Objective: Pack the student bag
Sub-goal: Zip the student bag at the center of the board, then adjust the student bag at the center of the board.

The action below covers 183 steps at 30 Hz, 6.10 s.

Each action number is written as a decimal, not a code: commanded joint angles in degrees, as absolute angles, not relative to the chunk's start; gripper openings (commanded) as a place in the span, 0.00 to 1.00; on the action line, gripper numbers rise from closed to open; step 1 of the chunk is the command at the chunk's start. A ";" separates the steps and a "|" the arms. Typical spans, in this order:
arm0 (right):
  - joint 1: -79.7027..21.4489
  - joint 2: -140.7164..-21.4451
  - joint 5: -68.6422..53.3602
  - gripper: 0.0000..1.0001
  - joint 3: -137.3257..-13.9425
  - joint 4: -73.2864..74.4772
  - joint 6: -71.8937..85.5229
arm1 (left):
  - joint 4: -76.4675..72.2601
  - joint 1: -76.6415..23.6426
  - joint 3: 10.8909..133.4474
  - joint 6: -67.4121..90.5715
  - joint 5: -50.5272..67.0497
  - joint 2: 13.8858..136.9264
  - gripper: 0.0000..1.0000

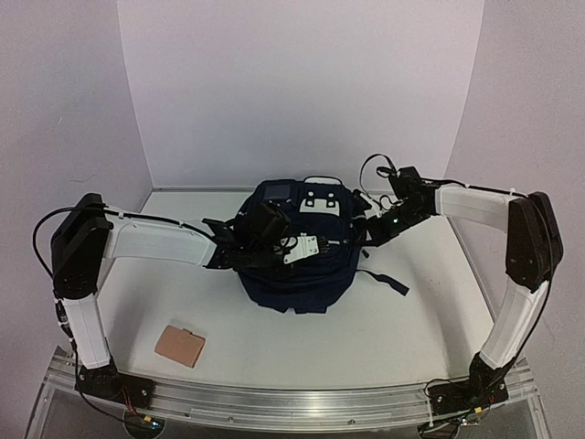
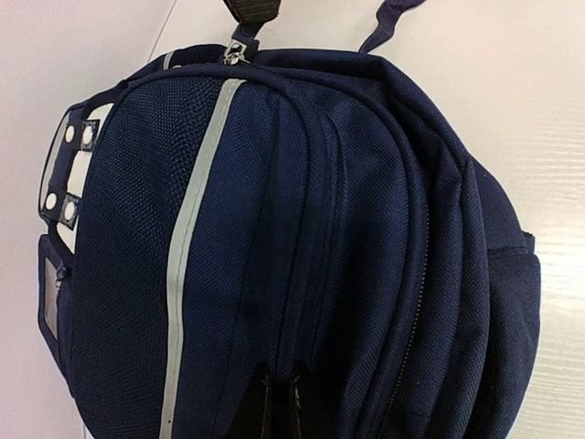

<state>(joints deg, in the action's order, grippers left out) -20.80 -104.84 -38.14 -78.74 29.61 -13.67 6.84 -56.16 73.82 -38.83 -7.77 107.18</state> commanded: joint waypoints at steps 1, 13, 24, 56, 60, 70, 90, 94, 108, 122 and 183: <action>-17.40 -103.68 -38.60 0.29 -82.53 27.49 -13.72 | 16.99 -55.55 70.28 -35.08 -9.73 101.71 0.15; -17.22 -122.98 -37.14 0.98 -116.44 27.77 -6.35 | 27.45 -55.63 72.15 18.82 -16.08 91.46 0.96; -17.20 -146.64 -31.81 0.98 -141.31 26.14 -1.07 | 19.88 -55.63 55.48 53.84 -16.30 82.74 1.00; -20.87 -93.09 -42.16 0.74 -72.61 28.68 1.90 | 25.00 -26.21 93.23 29.51 2.74 113.26 1.00; -16.71 -92.96 -37.60 0.87 -78.65 29.76 -4.06 | 27.92 -26.33 85.58 33.40 4.19 104.38 1.00; -14.02 -120.83 -41.10 0.87 -105.20 30.24 -3.82 | 20.37 -33.30 60.45 48.77 5.71 87.88 1.00; -17.83 -111.78 -56.94 0.42 -79.31 33.39 -3.69 | 21.00 -27.73 82.40 42.00 8.73 110.64 0.77; -18.37 -108.51 -55.17 0.41 -74.54 30.52 -0.63 | 32.06 -30.85 93.42 33.13 1.28 111.09 0.85; -18.60 -106.83 -53.41 0.39 -69.60 20.99 11.00 | 59.07 -57.05 129.27 18.10 -9.98 129.16 0.85; -18.60 -105.88 -52.71 0.39 -69.07 21.00 11.69 | 71.94 -61.33 139.93 18.15 -25.03 140.12 0.76; -13.94 -110.75 -36.41 0.82 -88.77 27.77 2.58 | 51.53 -34.61 78.12 51.69 4.28 91.89 1.00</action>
<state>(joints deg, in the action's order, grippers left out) -14.68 -113.58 -38.54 -86.55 27.95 3.86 39.41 -35.73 83.96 50.70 5.22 102.80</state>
